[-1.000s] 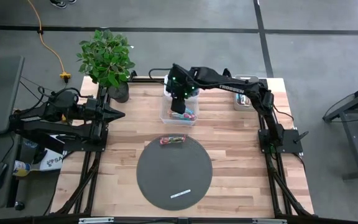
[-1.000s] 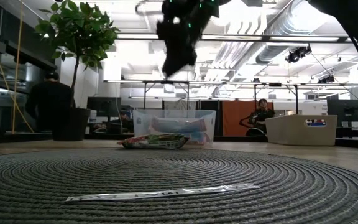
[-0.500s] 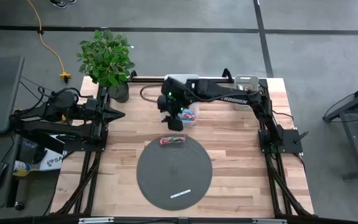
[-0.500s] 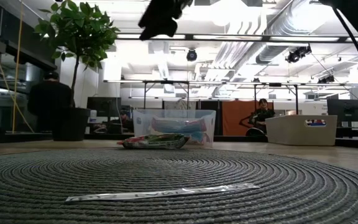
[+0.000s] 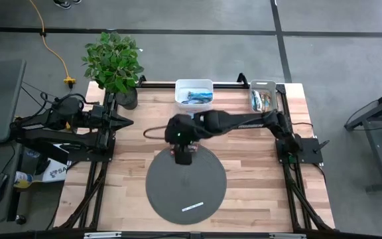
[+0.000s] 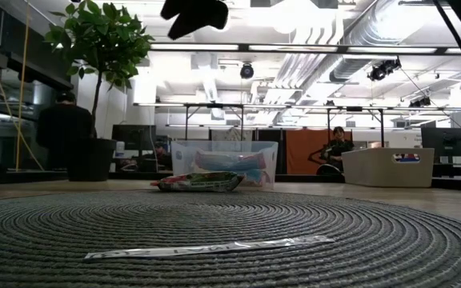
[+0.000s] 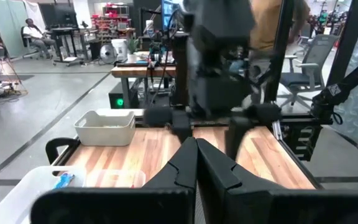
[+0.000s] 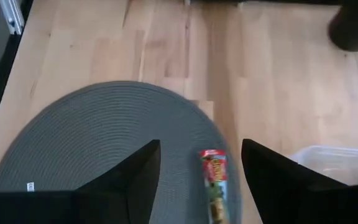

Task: Pick and place Granola Bars by type
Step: Put the red granola bar into the transparent bin

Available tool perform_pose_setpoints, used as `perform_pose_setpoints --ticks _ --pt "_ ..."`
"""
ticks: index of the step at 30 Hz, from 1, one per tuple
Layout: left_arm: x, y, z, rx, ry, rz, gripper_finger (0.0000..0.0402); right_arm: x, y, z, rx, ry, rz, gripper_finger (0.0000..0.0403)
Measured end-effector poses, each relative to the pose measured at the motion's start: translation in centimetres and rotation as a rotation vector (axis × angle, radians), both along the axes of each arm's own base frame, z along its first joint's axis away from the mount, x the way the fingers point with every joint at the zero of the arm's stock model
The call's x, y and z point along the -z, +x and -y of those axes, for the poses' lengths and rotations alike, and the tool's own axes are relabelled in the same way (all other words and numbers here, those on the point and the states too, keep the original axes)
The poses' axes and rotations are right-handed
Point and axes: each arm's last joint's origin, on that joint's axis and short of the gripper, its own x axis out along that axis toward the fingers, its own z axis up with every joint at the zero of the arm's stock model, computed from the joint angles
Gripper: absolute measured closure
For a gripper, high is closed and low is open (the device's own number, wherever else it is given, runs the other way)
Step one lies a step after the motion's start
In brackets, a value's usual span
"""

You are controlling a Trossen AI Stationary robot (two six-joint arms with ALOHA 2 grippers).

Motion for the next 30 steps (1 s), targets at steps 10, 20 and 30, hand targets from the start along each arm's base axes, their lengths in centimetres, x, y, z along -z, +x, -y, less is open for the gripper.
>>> perform_pose_setpoints --ticks 10,20,30 --pt "0.0 0.0 0.0 0.000 0.000 -0.001 0.0401 5.8 2.2 -1.1 -0.010 -0.072 -0.149 0.0194" --pt "0.0 0.0 0.0 0.000 0.000 -0.001 0.0401 11.9 3.7 0.6 -0.064 -0.014 -0.327 0.0194" --pt "0.0 0.0 0.0 0.000 0.000 0.000 0.0401 14.1 3.5 3.3 -0.034 -0.042 -0.388 0.0194"
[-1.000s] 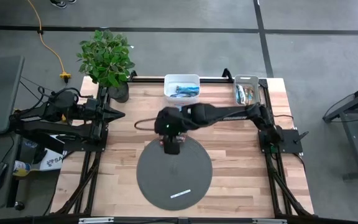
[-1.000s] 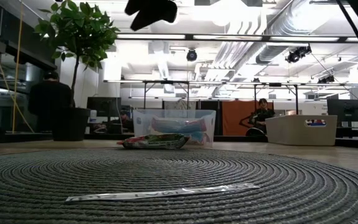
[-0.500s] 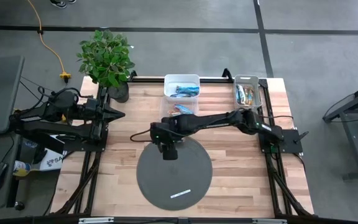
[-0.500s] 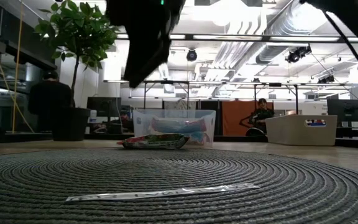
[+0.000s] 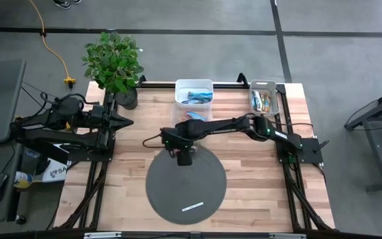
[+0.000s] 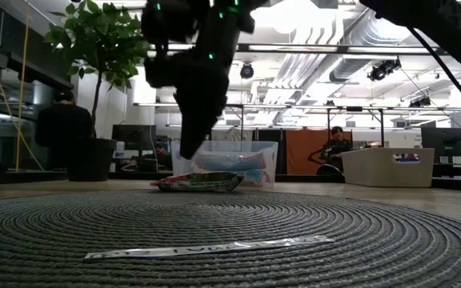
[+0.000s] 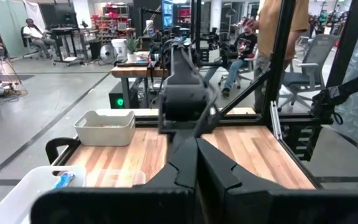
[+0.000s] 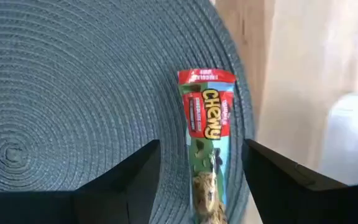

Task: Pick and place Granola Bars by type
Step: Put the red granola bar into the transparent bin

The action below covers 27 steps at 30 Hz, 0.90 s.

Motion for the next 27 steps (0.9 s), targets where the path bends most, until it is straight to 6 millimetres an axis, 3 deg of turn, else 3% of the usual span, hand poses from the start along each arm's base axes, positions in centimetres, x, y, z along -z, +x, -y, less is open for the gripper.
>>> perform_pose_setpoints --ticks 6,12,27 --pt "0.0 0.0 0.0 0.000 0.000 0.000 0.0401 3.1 -0.9 0.7 0.008 0.032 -0.079 0.0194" --pt "0.0 0.0 0.0 0.000 0.000 0.000 0.0401 4.9 -1.5 0.7 0.008 0.043 -0.091 0.0194" --pt "0.0 0.0 0.0 0.000 0.000 0.000 0.0401 5.0 -1.6 0.4 0.017 0.005 -0.096 0.0205"
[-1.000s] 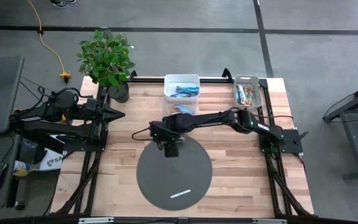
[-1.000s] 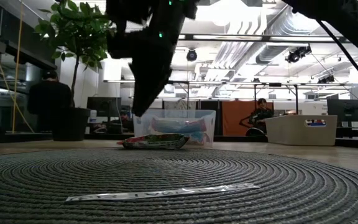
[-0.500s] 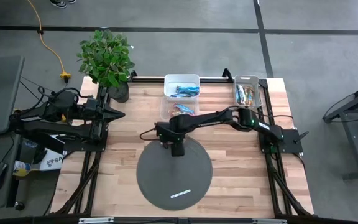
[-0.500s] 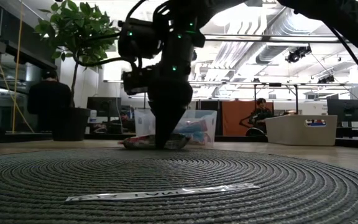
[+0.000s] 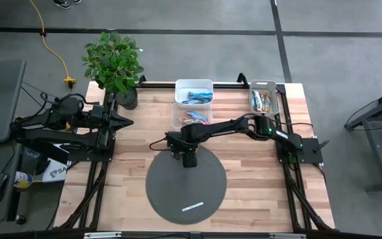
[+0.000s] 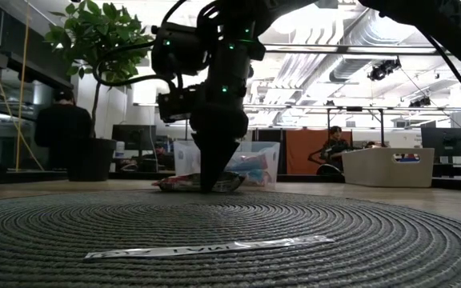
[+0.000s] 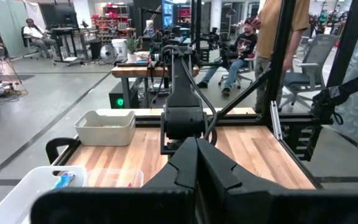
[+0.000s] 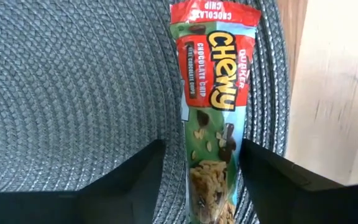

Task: Pick and place Granola Bars by type
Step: Put the red granola bar into the transparent bin

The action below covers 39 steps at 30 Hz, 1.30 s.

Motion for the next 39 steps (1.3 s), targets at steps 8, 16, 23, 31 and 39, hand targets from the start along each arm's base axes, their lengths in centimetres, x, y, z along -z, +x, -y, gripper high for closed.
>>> perform_pose_setpoints --ticks 8,16,23,31,39 --pt "0.0 0.0 0.0 0.000 0.000 0.000 0.0401 0.0 0.0 -0.5 0.002 0.000 -0.003 0.0253" --pt "0.0 0.0 0.0 0.000 0.000 0.000 0.0401 -2.5 -0.6 -0.8 0.019 0.015 0.030 0.0287" --pt "0.0 0.0 0.0 0.000 0.000 0.000 0.0401 -5.6 -1.1 -0.8 0.032 0.030 0.106 0.0309" --pt "0.0 0.0 0.0 0.000 0.000 0.000 0.0401 -6.0 -1.1 -1.6 0.036 0.042 0.135 0.0312" --pt "0.0 0.0 0.0 0.000 0.000 -0.001 0.0401 -3.5 -1.6 -2.1 0.058 0.043 0.118 0.0264"
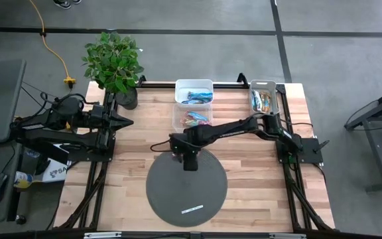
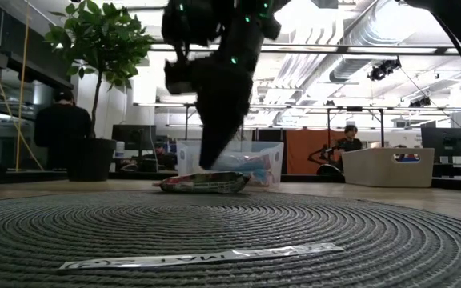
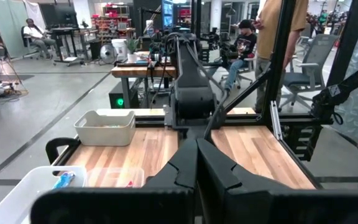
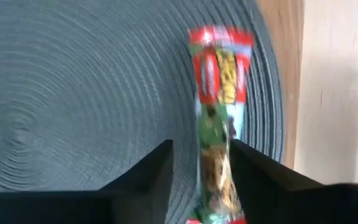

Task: Pick and place Granola Bars by type
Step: Put the red granola bar into the transparent bin

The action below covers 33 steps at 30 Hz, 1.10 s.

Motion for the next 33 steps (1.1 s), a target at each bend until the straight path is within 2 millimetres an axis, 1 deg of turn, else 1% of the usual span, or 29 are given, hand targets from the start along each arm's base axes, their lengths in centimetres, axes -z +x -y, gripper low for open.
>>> perform_pose_setpoints --ticks 4,6,11,15,19,29,33 --pt "0.0 0.0 0.0 0.000 0.000 0.000 0.0401 1.1 -0.3 0.1 0.025 0.004 -0.015 0.0234" --pt "0.0 0.0 0.0 0.000 0.000 0.001 0.0401 1.6 -0.5 0.1 0.025 0.002 -0.022 0.0225" --pt "0.0 0.0 0.0 0.000 0.000 0.000 0.0401 2.6 -0.8 0.1 0.037 0.003 -0.023 0.0222" --pt "0.0 0.0 0.0 0.000 0.000 0.001 0.0401 2.7 -0.9 0.2 0.046 -0.015 -0.032 0.0224" --pt "0.0 0.0 0.0 0.000 0.000 0.001 0.0401 2.7 -0.9 0.2 0.048 -0.029 -0.032 0.0243" --pt "0.0 0.0 0.0 0.000 0.000 0.001 0.0401 2.7 -0.9 0.3 0.044 -0.043 -0.037 0.0315" --pt "0.0 0.0 0.0 0.000 0.000 0.001 0.0401 2.7 -0.9 0.3 0.044 -0.043 -0.037 0.0338"
